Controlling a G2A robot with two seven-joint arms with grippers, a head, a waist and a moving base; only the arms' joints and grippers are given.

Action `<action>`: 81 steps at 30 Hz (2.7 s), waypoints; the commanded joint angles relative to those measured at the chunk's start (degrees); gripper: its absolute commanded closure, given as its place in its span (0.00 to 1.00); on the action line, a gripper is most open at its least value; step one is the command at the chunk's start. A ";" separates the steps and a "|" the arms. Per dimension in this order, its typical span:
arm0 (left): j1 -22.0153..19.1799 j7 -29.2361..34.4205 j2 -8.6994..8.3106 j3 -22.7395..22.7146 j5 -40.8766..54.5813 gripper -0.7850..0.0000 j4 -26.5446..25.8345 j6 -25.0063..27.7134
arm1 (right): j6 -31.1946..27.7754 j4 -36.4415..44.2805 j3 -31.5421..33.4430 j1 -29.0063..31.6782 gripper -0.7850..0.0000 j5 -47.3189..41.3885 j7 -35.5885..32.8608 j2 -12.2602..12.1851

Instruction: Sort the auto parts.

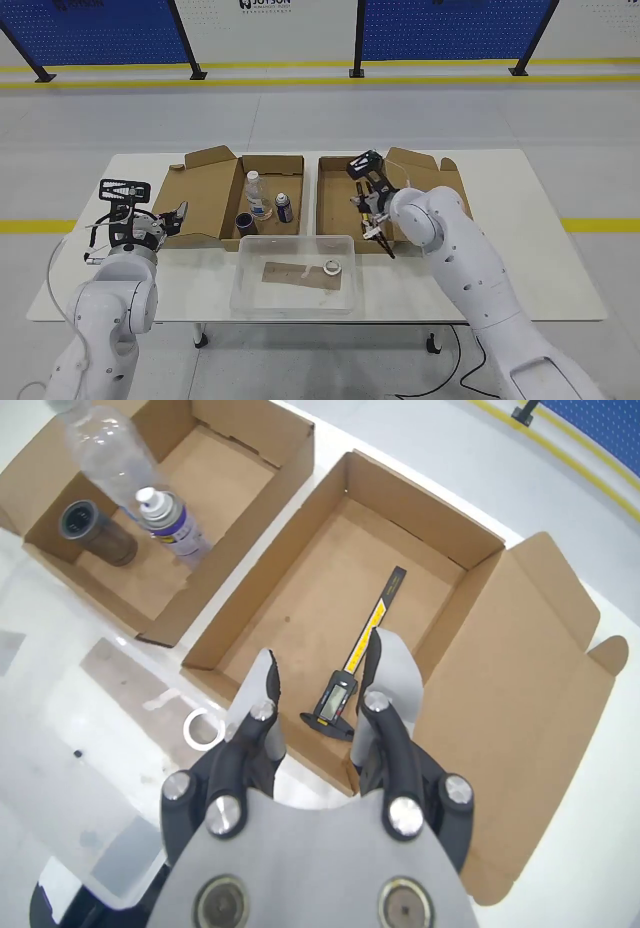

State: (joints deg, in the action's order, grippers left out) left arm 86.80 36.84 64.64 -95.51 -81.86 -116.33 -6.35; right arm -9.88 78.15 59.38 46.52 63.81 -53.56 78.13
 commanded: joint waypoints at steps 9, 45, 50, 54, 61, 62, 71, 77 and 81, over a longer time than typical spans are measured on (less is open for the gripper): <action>0.00 0.00 0.00 0.00 0.00 0.00 0.00 0.00 | -4.58 17.65 -2.71 9.98 0.54 3.09 -6.46 -1.21; 0.00 0.00 0.00 0.00 0.00 0.00 0.00 0.00 | -8.68 -15.77 -22.84 -2.95 0.49 0.74 -2.67 6.79; 0.00 0.00 0.00 0.00 0.00 0.00 0.00 0.00 | -9.46 -17.39 -23.19 -3.61 0.41 -0.72 -2.47 7.46; 0.00 0.00 0.00 0.00 0.00 0.00 0.00 0.00 | -9.96 -18.42 -23.78 -4.04 0.46 -0.84 -2.47 7.95; 0.00 0.00 0.00 0.00 0.00 0.00 0.00 0.00 | -11.05 -19.80 -24.24 -4.77 0.47 -2.27 -2.63 8.74; 0.00 0.00 0.00 0.00 0.00 0.00 0.00 0.00 | -11.16 -20.00 -24.30 -4.83 0.46 -2.49 -2.68 8.85; 0.00 0.00 0.00 0.00 0.00 0.00 0.00 0.00 | -12.84 -22.27 -23.86 -5.44 0.49 -6.64 -3.29 9.63; 0.00 0.00 0.00 0.00 0.00 0.00 0.00 0.00 | -15.05 -21.36 -23.66 -5.54 0.48 -9.77 -5.62 9.89; 0.00 0.00 0.00 0.00 0.00 0.00 0.00 0.00 | -17.08 -19.92 -23.43 -5.55 0.51 -12.47 -7.81 9.93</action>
State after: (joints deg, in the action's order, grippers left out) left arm 86.80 36.84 64.64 -95.51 -81.86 -116.33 -6.35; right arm -26.43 57.85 35.87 40.95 52.02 -60.98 88.06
